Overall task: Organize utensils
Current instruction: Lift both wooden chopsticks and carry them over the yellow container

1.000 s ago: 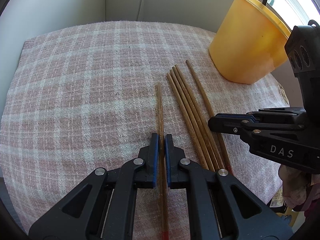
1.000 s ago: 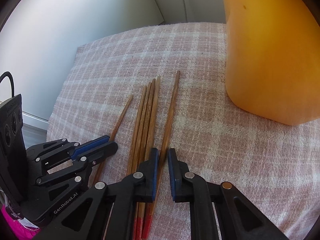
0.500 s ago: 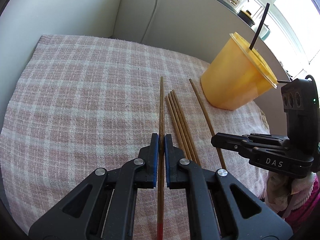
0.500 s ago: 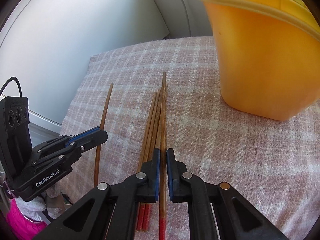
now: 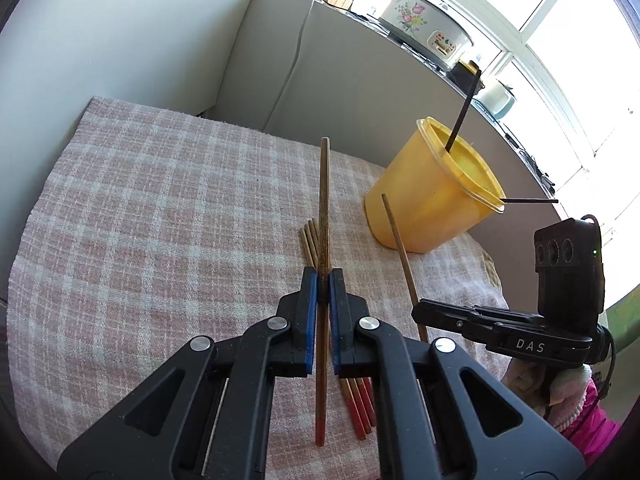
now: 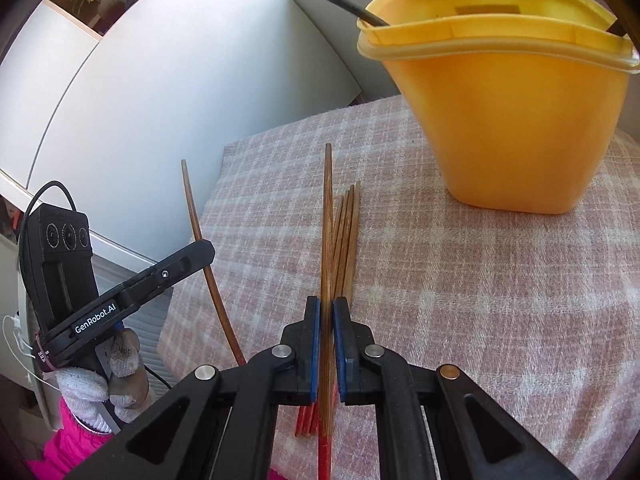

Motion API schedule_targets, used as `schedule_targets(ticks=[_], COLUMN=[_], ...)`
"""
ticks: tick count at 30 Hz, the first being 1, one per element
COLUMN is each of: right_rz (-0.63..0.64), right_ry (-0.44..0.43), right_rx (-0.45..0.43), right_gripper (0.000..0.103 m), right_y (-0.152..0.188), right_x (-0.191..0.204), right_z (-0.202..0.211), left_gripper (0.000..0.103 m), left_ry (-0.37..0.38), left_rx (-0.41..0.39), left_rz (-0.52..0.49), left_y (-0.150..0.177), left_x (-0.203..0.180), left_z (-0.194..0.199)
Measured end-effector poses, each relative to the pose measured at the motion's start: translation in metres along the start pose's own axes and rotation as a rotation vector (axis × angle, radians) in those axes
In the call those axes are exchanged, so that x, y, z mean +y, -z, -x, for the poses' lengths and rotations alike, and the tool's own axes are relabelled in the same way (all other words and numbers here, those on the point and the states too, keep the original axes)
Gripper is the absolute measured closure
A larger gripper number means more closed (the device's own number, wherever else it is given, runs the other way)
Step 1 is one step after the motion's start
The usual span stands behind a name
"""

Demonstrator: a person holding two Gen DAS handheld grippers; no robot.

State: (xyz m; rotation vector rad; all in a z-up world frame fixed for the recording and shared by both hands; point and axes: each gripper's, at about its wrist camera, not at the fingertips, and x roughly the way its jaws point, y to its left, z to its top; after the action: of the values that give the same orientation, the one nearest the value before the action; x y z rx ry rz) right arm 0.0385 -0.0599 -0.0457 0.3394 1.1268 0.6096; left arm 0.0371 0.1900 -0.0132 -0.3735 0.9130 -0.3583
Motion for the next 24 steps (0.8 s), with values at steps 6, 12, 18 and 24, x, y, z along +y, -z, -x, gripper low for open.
schedule_targets(ticks=[6, 12, 18, 24], right_rz=[0.049, 0.062, 0.071, 0.069], right_ry=[0.005, 0.015, 0.019, 0.021], right_rx=[-0.11, -0.191, -0.252, -0.293], right_gripper=[0.099, 0.099, 0.099, 0.099], right_y=[0.001, -0.004, -0.008, -0.012], right_x=[0.007, 0.013, 0.014, 0.013], right_z=[0.036, 0.061, 0.084, 0.099], left_gripper=[0.099, 0.099, 0.099, 0.099], left_ry=[-0.01, 0.008, 0.033, 0.056], left_rx=[-0.07, -0.123, -0.141, -0.156], left_rz=[-0.065, -0.117, -0.147, -0.169], left_y=[-0.003, -0.007, -0.011, -0.017], left_x=[-0.033, -0.06, -0.075, -0.09], left_z=[0.014, 0.023, 0.026, 0.027])
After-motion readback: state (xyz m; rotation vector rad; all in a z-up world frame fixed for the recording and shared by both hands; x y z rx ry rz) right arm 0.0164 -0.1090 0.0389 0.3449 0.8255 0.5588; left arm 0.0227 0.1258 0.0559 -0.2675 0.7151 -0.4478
